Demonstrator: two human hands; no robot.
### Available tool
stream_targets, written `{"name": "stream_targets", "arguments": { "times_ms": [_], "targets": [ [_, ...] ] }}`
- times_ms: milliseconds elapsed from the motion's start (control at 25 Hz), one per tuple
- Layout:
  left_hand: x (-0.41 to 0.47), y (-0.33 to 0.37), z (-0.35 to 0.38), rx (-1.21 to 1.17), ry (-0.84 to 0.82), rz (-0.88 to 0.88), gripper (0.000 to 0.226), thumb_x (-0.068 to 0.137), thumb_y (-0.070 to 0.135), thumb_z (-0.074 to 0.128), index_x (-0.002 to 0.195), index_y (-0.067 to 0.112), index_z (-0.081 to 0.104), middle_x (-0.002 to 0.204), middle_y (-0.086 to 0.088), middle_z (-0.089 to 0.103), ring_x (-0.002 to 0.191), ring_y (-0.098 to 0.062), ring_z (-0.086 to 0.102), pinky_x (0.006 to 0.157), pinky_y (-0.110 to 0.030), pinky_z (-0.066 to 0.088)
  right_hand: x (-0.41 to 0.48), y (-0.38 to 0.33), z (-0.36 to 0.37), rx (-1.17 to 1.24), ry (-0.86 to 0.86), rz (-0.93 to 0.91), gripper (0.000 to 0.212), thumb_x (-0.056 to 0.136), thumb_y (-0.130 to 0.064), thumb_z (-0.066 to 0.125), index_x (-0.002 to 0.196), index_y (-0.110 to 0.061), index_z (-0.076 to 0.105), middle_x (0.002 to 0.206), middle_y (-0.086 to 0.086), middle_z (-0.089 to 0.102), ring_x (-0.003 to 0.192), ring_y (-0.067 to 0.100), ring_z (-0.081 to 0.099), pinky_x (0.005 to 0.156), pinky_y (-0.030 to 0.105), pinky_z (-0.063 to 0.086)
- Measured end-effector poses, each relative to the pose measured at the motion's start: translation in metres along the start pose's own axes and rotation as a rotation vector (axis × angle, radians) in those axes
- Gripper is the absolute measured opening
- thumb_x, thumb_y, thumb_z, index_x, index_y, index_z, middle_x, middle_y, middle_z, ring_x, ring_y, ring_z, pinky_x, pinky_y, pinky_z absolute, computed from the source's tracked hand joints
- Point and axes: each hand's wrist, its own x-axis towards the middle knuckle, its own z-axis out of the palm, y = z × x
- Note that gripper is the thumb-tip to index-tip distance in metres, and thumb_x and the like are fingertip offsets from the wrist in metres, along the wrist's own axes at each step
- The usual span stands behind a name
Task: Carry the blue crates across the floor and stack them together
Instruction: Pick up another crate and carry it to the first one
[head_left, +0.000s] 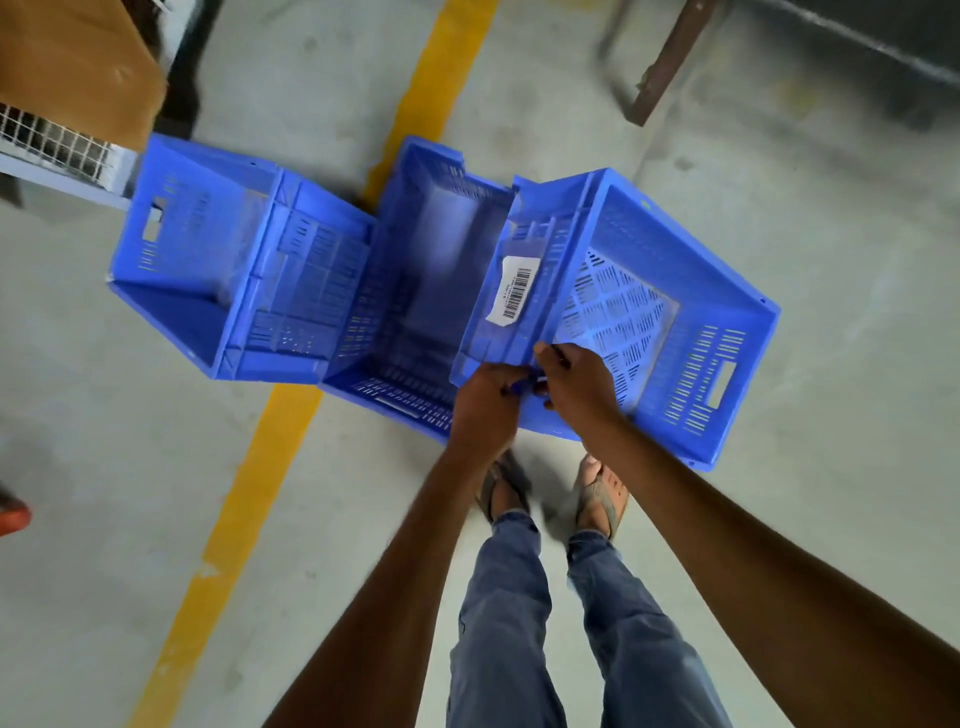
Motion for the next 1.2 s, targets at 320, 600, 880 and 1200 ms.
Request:
{"name": "stream_targets", "arguments": {
  "times_ms": [320,600,880,1200],
  "targets": [
    [-0.011,0.058,0.035,-0.173,-0.136,-0.054,0.026,0.089,0.006,0.057,0.094,0.022,0.077,0.090,0.005,0.075,0.094,-0.018,0.072,0.089,-0.034,0.054,-0.041,0.031,-0.067,0.092,0.207,-0.100,0.038,0.102,-0.028,0.051,0.073,-0.003,0.048,0.067,0.014,0.059,0.062,0.033,0.066,0.058,0.053,0.057],
    [-0.001,0.153,0.065,-0.550,-0.123,-0.113,0.022,0.101,0.033,0.058,0.087,0.018,0.068,0.092,-0.001,0.069,0.092,-0.015,0.069,0.086,-0.033,0.055,-0.038,0.043,-0.125,0.311,0.215,-0.092,0.034,0.102,-0.021,0.051,0.070,-0.012,0.045,0.067,0.023,0.048,0.064,0.038,0.058,0.051,0.031,0.054],
    [0.043,0.212,0.076,-0.433,-0.410,-0.309,0.104,0.089,0.084,0.019,0.139,0.000,0.053,0.141,-0.016,0.058,0.130,-0.027,0.057,0.111,-0.038,0.044,-0.039,0.052,-0.131,0.366,0.212,-0.119,0.035,0.101,-0.024,0.054,0.075,-0.003,0.045,0.066,0.014,0.043,0.055,0.024,0.057,0.049,0.027,0.054],
    [0.017,0.232,0.130,0.335,-0.298,-0.011,0.062,0.088,0.072,0.052,0.103,0.012,0.063,0.122,-0.009,0.064,0.113,-0.028,0.060,0.088,-0.034,0.044,-0.042,0.043,-0.132,0.391,0.181,-0.113,0.025,0.097,-0.007,0.049,0.074,0.004,0.050,0.064,0.013,0.061,0.055,0.005,0.059,0.055,0.025,0.056]
  ]
}}
